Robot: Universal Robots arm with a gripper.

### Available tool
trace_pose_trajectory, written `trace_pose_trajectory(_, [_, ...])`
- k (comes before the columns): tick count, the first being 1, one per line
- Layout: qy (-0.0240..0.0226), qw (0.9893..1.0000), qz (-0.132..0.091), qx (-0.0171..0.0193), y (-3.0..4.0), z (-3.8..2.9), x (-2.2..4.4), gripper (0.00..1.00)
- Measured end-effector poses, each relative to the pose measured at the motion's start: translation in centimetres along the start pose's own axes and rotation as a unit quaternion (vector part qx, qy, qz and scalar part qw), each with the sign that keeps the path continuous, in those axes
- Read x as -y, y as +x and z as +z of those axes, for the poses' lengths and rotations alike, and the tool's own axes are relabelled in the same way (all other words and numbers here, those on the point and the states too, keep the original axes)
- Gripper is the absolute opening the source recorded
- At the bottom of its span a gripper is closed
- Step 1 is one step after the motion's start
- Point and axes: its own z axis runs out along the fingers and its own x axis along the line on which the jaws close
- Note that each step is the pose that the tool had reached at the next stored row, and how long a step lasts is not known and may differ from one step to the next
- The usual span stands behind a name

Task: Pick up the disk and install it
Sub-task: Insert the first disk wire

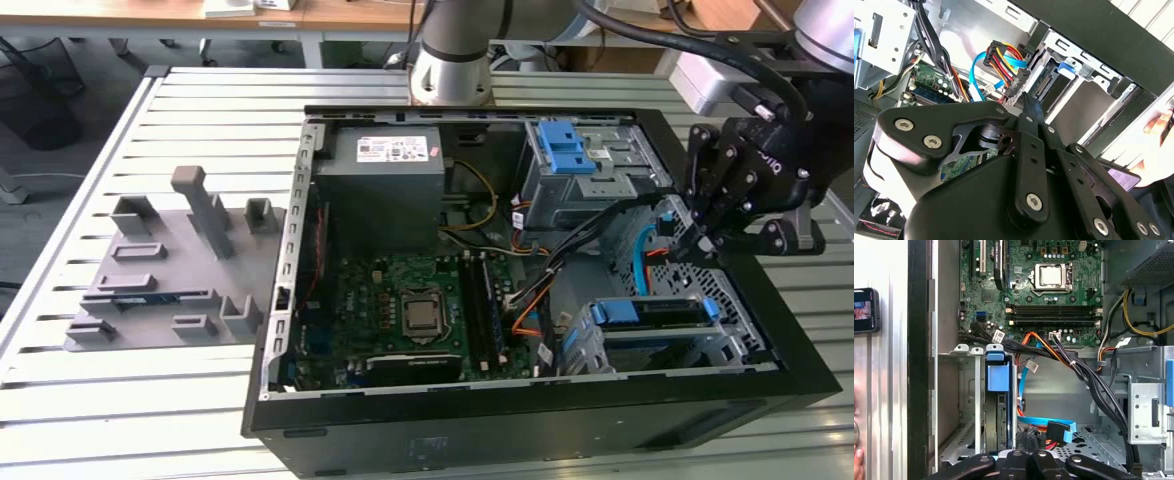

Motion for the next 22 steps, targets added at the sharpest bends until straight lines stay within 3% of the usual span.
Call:
trace_pose_trajectory(13, [0.0000, 1.0000, 0.001, -0.0006, -0.45, -0.04, 0.22, 0.11])
trace_pose_trajectory(16, [-0.0001, 1.0000, 0.006, -0.0005, -0.61, -0.04, 0.22, 0.24])
trace_pose_trajectory(22, [-0.0002, 0.9999, 0.014, -0.0004, -1.14, -0.04, 0.33, 0.24])
